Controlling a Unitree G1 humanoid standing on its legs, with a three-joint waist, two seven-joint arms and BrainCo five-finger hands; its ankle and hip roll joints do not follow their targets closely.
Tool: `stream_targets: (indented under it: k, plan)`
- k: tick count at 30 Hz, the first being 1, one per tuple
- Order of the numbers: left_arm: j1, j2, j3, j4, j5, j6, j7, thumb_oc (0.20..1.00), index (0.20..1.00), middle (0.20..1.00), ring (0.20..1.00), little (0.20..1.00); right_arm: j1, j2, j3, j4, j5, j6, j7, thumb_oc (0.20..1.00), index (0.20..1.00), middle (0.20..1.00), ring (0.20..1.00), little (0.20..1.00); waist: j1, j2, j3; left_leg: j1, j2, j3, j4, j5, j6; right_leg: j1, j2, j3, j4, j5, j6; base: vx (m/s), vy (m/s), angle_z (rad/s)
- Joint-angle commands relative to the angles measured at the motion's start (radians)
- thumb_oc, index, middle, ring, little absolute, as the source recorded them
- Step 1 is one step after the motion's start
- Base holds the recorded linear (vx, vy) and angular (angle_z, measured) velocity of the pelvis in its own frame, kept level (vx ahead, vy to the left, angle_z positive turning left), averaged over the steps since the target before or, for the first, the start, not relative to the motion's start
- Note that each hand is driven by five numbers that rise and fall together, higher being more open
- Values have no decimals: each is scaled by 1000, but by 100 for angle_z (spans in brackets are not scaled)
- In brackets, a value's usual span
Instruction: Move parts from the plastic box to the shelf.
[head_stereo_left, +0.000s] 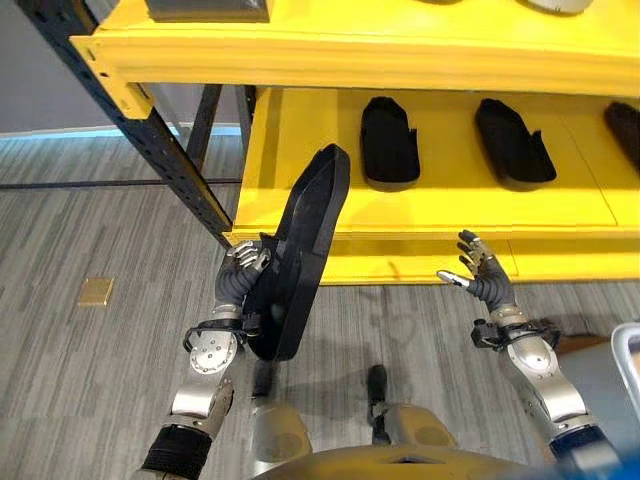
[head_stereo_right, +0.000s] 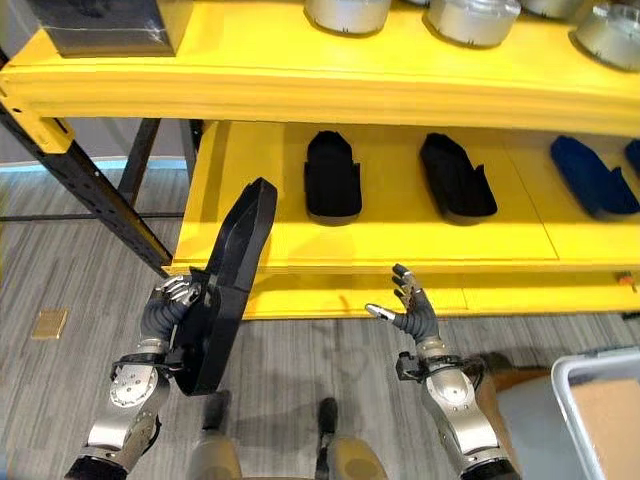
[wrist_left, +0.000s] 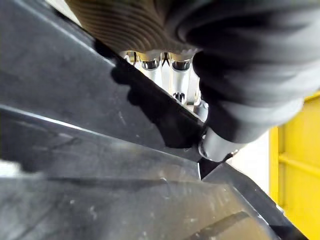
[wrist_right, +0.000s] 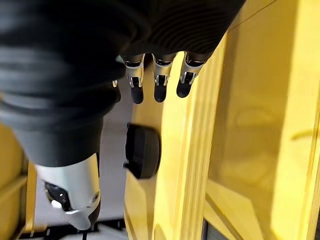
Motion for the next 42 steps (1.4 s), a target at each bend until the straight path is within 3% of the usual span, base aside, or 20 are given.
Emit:
stream_targets:
  k: [1,6,10,18,25,31,34,37,42]
  plan:
    - [-32,36,11,-60,-1,-77,17,200,200,200,200,200,-29,26,27,-50,7,-55,-4,1000,1000,1000,1000,1000,32,-68,-38,-11,-52,77,69,-26,51,23,-117,35,73,-36,92,18,202,-43]
    - [-121,51,-34,-47,29,-78,42,200,200,200,200,200,-51,45,71,-51,13,-49,4,1000,1000,1000,1000,1000,26,-97,-33,-19,-69,131,97,-52,65,7,-146,50,70,-27,105,22,116,-25]
    - [-217,36,-84,-22,38,-79,84,200,200,200,200,200,-69,47,96,-58,18,-48,-2,1000,1000,1000,1000,1000,13,-115,-23,-36,-71,136,127,-65,67,-9,-147,50,86,-36,101,3,1,-2]
    - [-626,-46,-208,113,57,-106,273,200,200,200,200,200,-173,32,166,-98,29,-75,-60,1000,1000,1000,1000,1000,-39,-131,65,-127,-39,145,159,-41,48,-140,-129,60,160,-38,91,-85,-24,-8]
    - [-822,-45,-164,198,79,-135,421,200,200,200,200,200,-216,20,200,-91,10,-92,-76,1000,1000,1000,1000,1000,-76,-130,90,-184,-24,154,180,-35,38,-219,-118,78,191,-36,92,-43,-18,-8]
    - [-927,19,-97,273,96,-142,518,200,200,200,200,200,-203,5,204,-89,17,-103,-61,1000,1000,1000,1000,1000,-101,-138,90,-228,-21,146,208,-41,32,-261,-113,71,215,-40,92,-5,-13,-4]
    - [-996,114,-67,372,105,-128,554,200,200,200,200,200,-179,-5,206,-95,23,-111,-34,1000,1000,1000,1000,1000,-110,-146,83,-248,-16,138,225,-52,28,-270,-111,63,226,-44,96,31,-15,10]
    - [-1031,203,-35,446,43,-133,557,200,200,200,200,200,-141,-16,199,-91,43,-108,-9,1000,1000,1000,1000,1000,-111,-158,67,-272,-16,124,240,-59,25,-269,-112,50,223,-46,100,49,-6,15]
    - [-1071,239,-35,510,-12,-133,544,200,200,200,200,200,-135,-19,201,-89,55,-104,-4,1000,1000,1000,1000,1000,-109,-164,64,-283,-17,118,245,-63,26,-269,-112,46,224,-47,101,29,4,6]
